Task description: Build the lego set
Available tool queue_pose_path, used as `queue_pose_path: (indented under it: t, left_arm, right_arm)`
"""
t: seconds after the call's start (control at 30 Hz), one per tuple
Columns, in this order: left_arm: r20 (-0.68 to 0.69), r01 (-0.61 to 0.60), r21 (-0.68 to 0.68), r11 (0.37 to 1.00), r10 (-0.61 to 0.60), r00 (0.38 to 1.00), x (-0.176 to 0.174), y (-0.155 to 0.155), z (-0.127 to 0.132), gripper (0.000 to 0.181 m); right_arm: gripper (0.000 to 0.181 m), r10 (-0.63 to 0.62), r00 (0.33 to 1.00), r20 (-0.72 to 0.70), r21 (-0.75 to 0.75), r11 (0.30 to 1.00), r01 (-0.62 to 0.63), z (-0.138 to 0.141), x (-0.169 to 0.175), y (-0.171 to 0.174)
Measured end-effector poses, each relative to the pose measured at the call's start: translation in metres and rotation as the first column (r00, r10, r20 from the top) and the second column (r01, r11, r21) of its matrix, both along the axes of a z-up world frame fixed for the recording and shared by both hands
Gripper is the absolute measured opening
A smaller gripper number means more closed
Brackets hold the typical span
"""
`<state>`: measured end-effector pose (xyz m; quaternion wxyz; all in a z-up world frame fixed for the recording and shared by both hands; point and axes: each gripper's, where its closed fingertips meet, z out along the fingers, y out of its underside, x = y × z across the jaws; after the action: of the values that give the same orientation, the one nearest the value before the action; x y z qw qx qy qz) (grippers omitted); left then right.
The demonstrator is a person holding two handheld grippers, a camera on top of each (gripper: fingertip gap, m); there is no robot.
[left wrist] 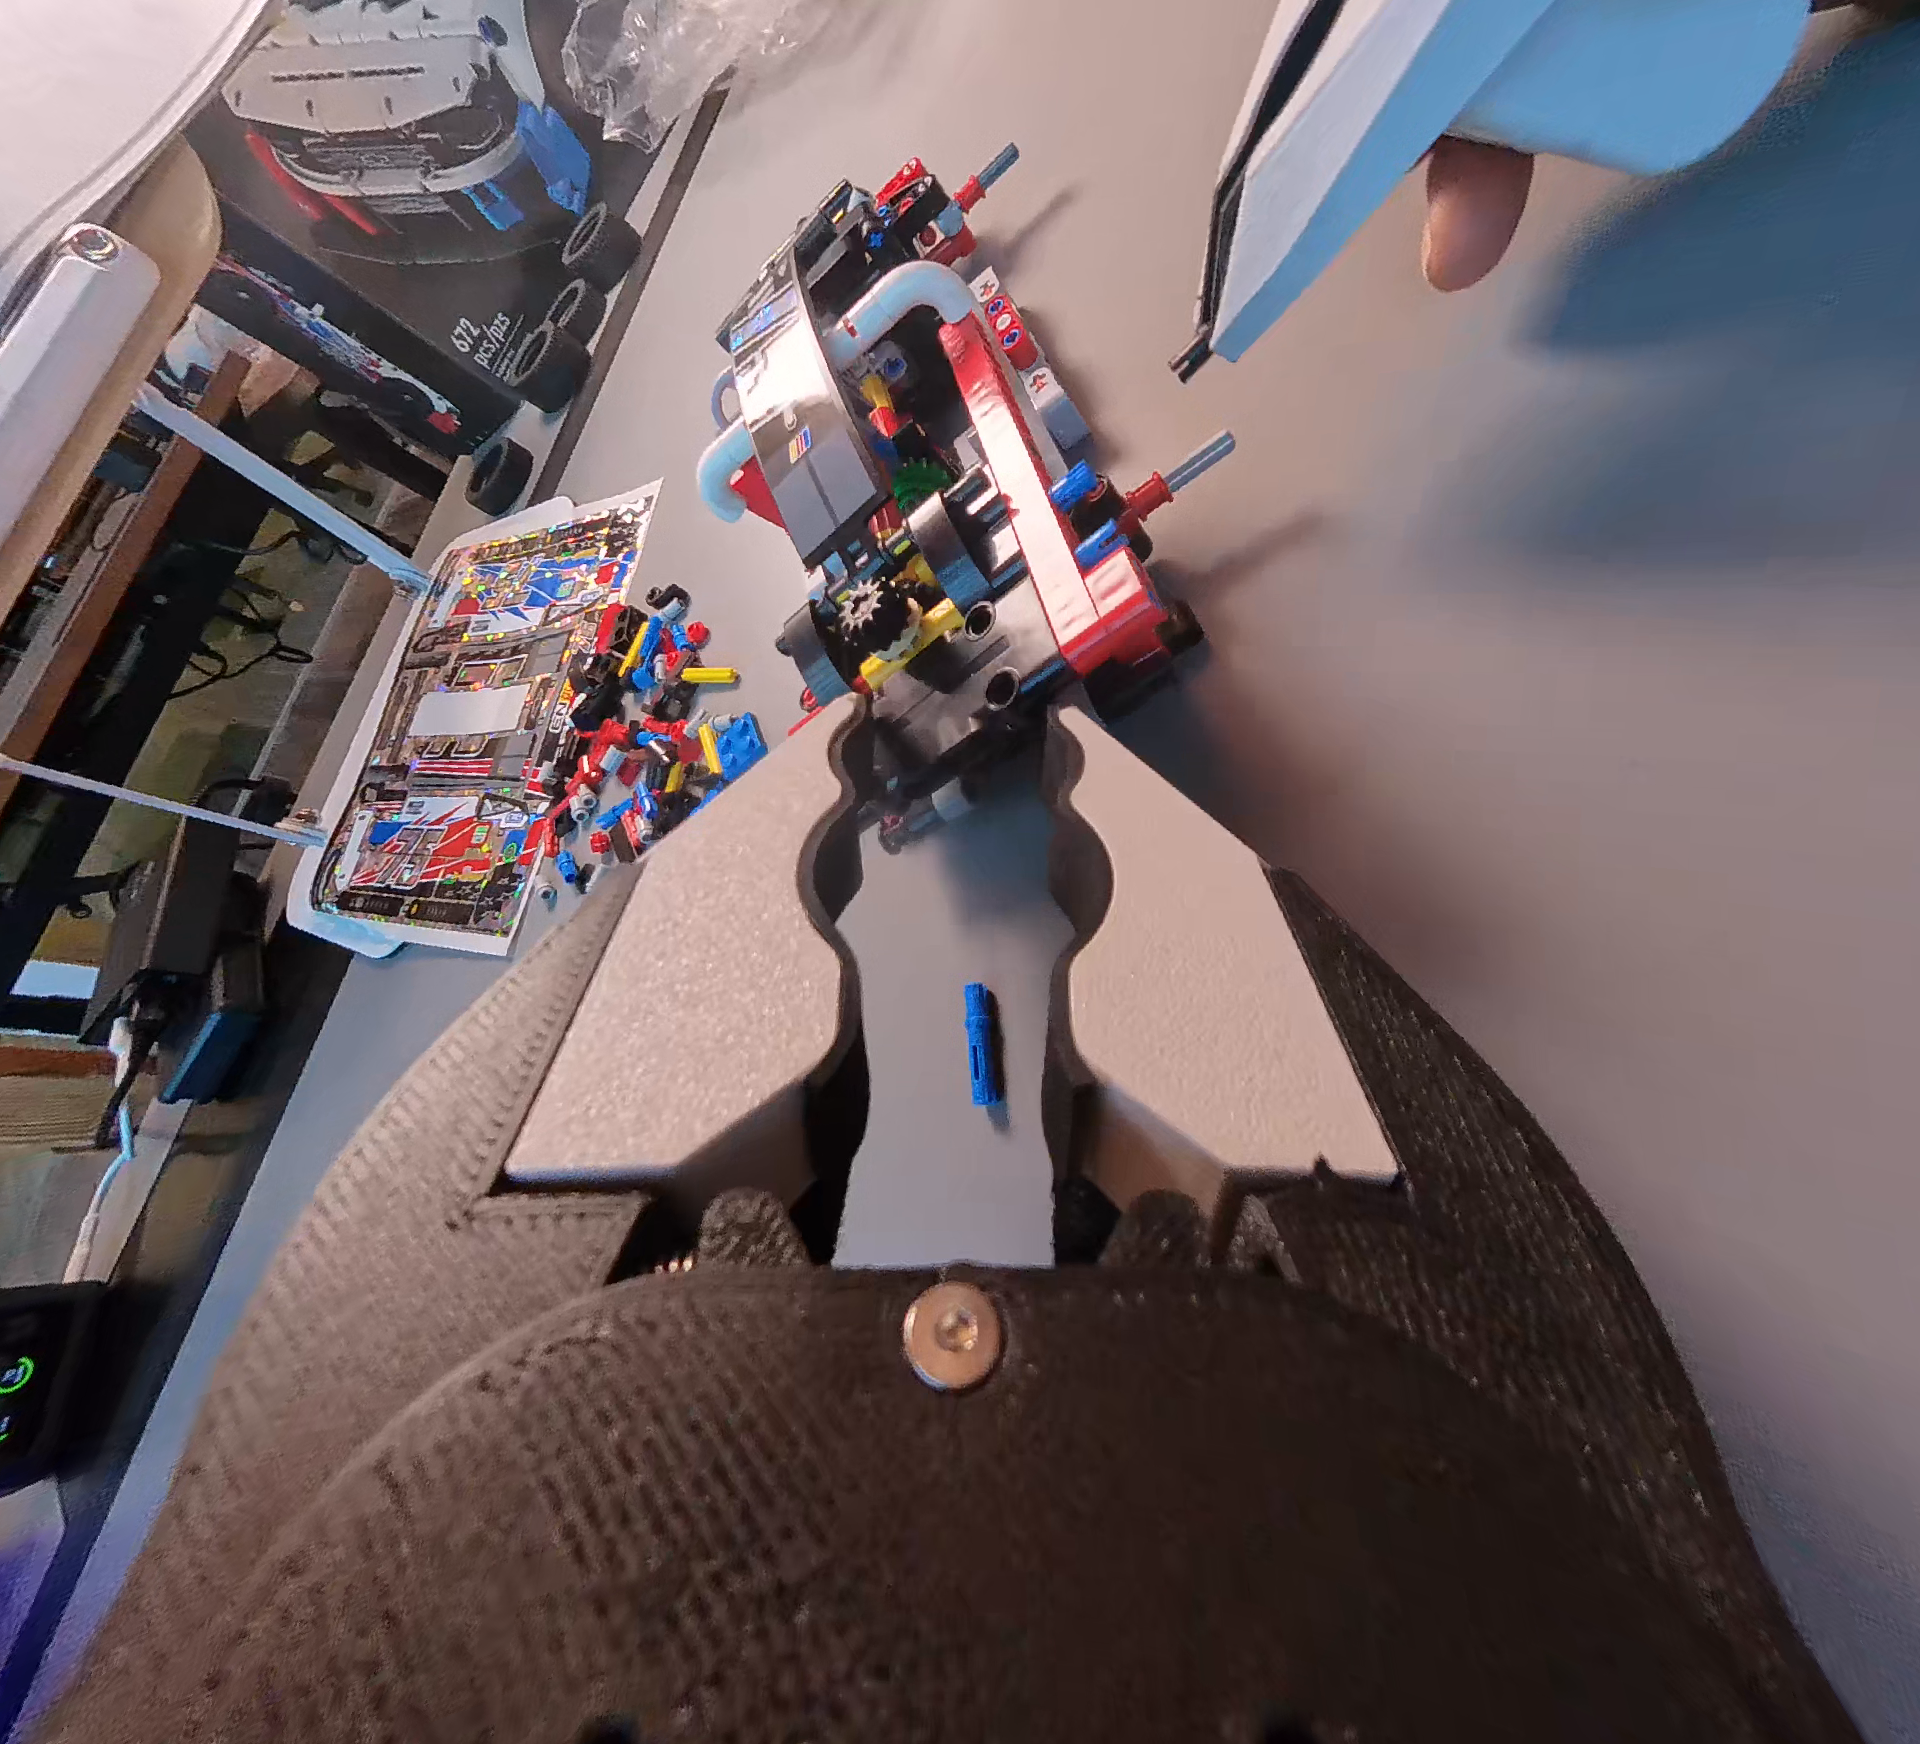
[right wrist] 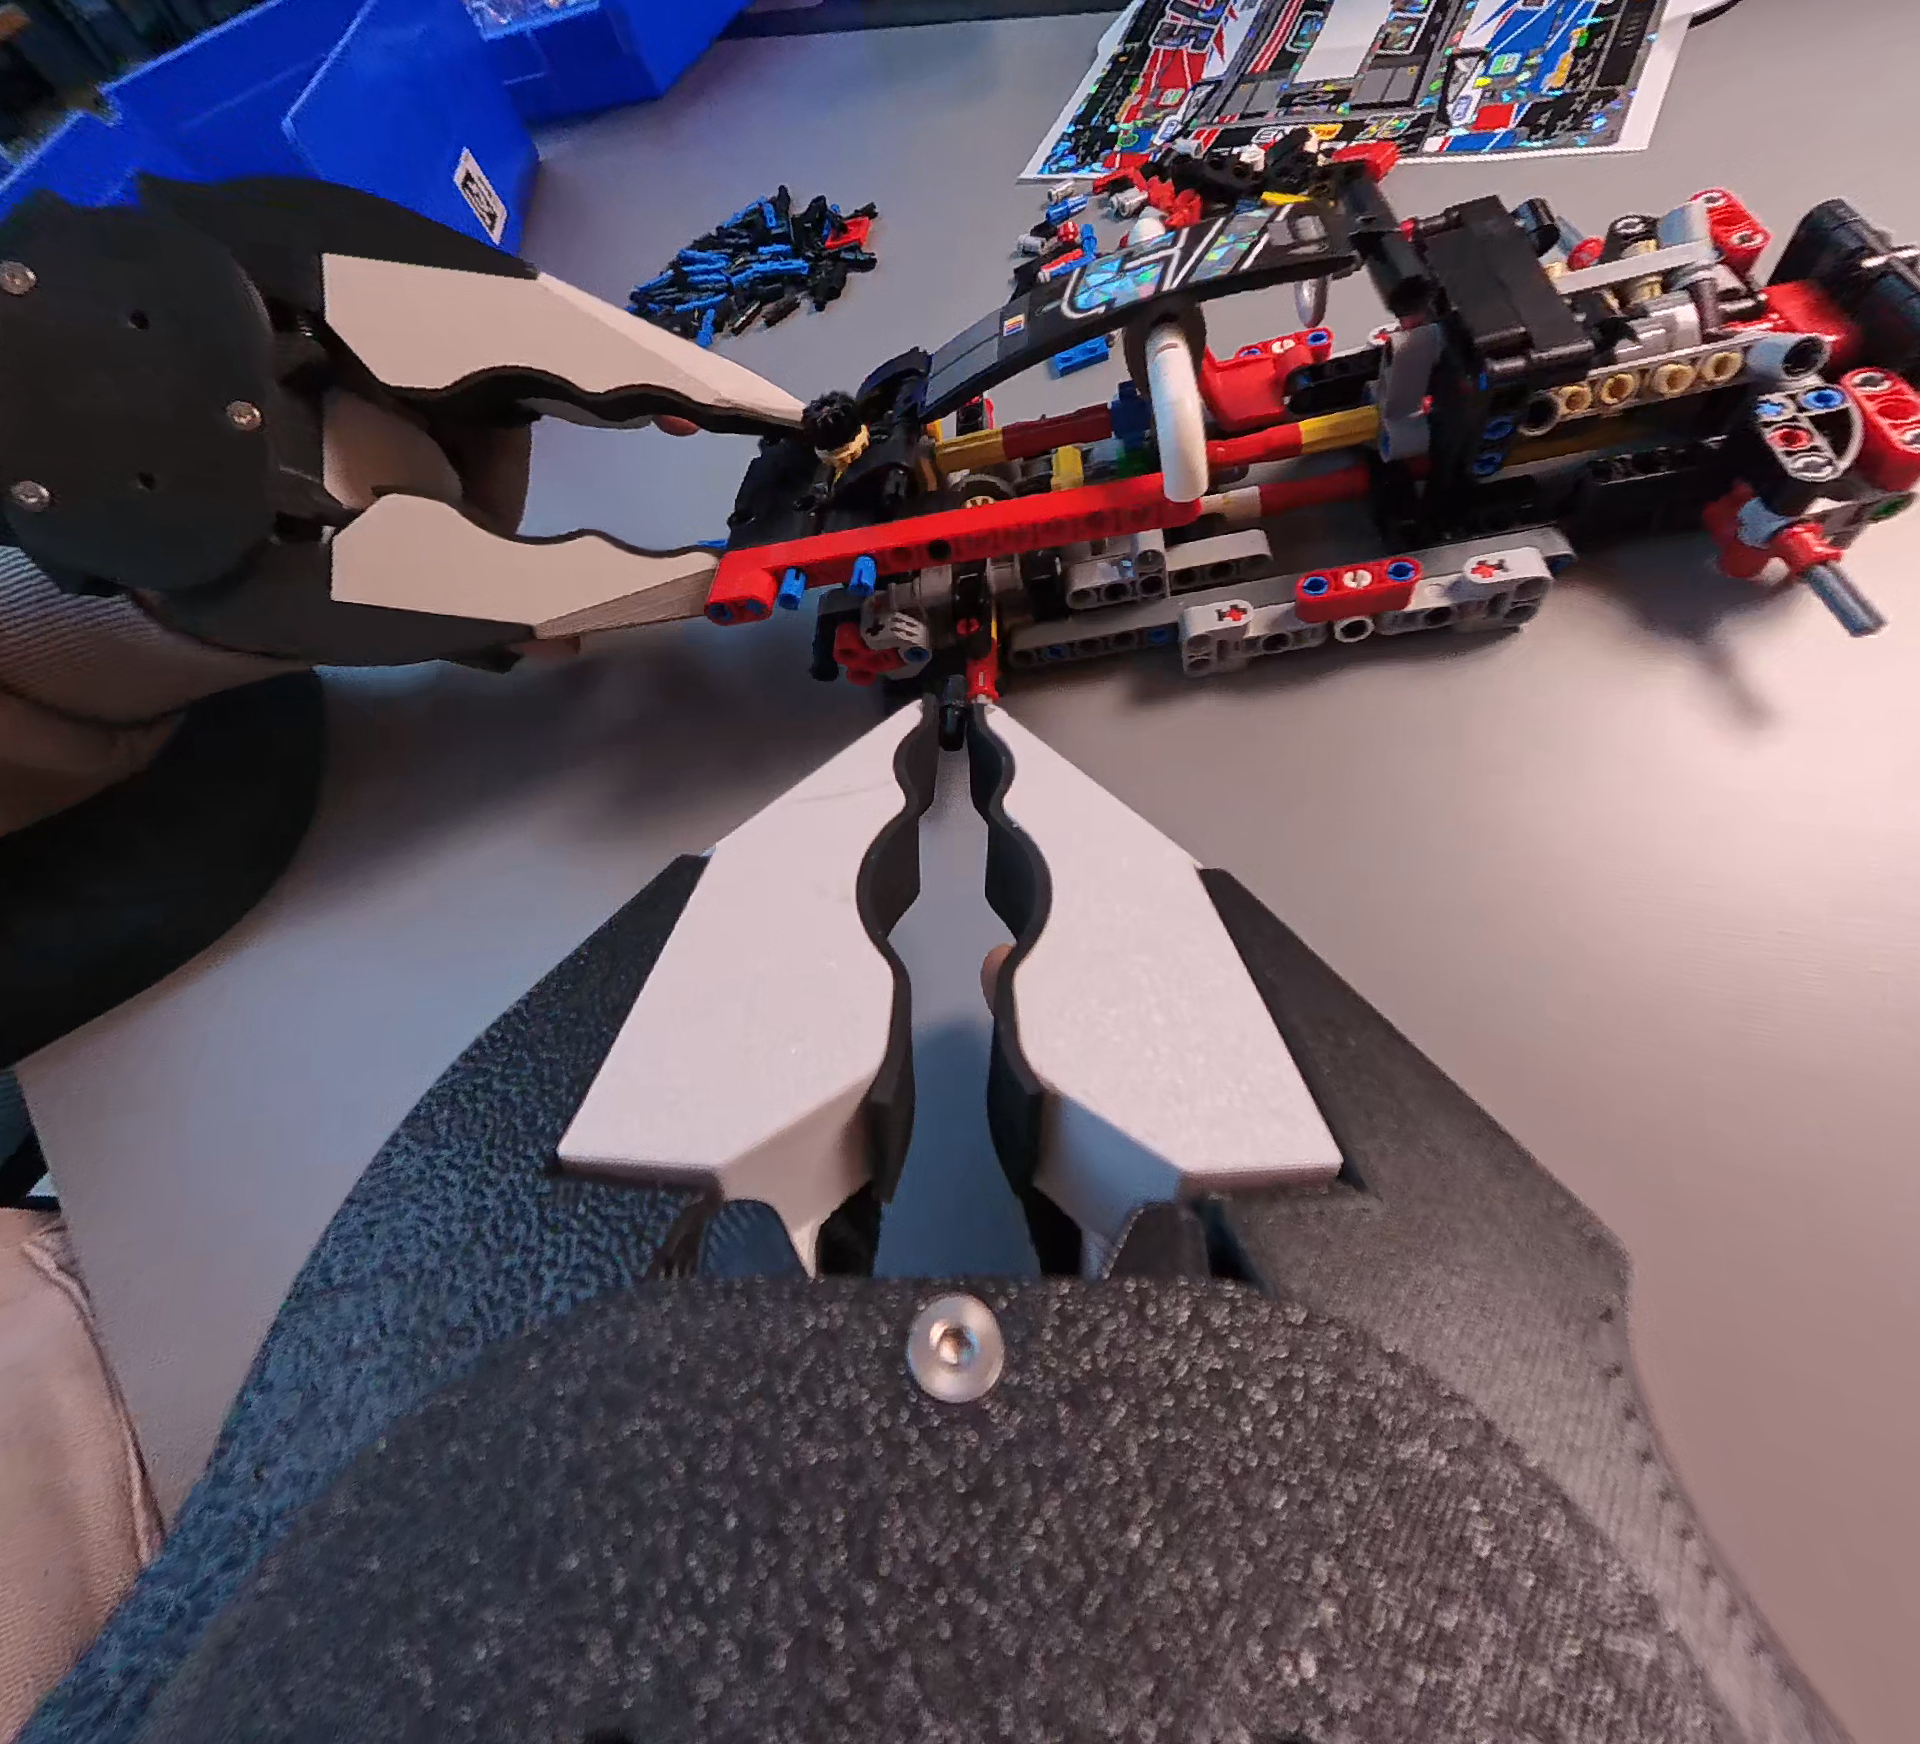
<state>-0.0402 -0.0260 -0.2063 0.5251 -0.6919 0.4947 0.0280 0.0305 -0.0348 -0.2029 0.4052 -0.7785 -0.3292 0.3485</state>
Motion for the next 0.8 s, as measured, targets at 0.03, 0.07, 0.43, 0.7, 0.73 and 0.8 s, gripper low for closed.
queue_pose_path:
  t: [0.03,0.07,0.43,0.7,0.73,0.8]
  left_arm:
    - [0.014,0.020,-0.015,1.000,-0.020,1.000,0.002,-0.003,0.000,0.035]
    - [0.031,0.048,-0.045,0.998,-0.047,0.998,0.004,-0.007,0.000,0.044]
    - [0.385,0.115,-0.483,0.868,0.093,0.918,0.026,0.024,0.035,0.070]
    - [0.056,-0.096,-0.635,0.767,0.169,0.984,0.045,0.044,-0.015,0.106]
    - [0.038,-0.108,-0.645,0.757,0.173,0.984,0.045,0.044,-0.016,0.105]
    - [-0.011,-0.125,-0.673,0.729,0.159,0.987,0.046,0.041,-0.020,0.099]
  right_arm:
    - [0.003,-0.003,1.000,-0.001,0.001,1.000,0.003,0.002,0.003,0.001]
    - [0.002,-0.003,1.000,-0.001,-0.001,1.000,0.003,0.004,0.005,0.001]
    - [0.002,-0.005,0.990,0.142,0.040,0.999,-0.001,0.008,0.068,0.037]
    - [0.003,0.004,0.996,0.090,0.034,0.999,-0.007,0.010,0.069,0.035]
    - [0.003,0.005,0.996,0.083,0.035,0.999,-0.008,0.011,0.069,0.036]
    - [0.002,0.016,0.998,0.068,0.033,0.999,-0.019,0.013,0.067,0.034]
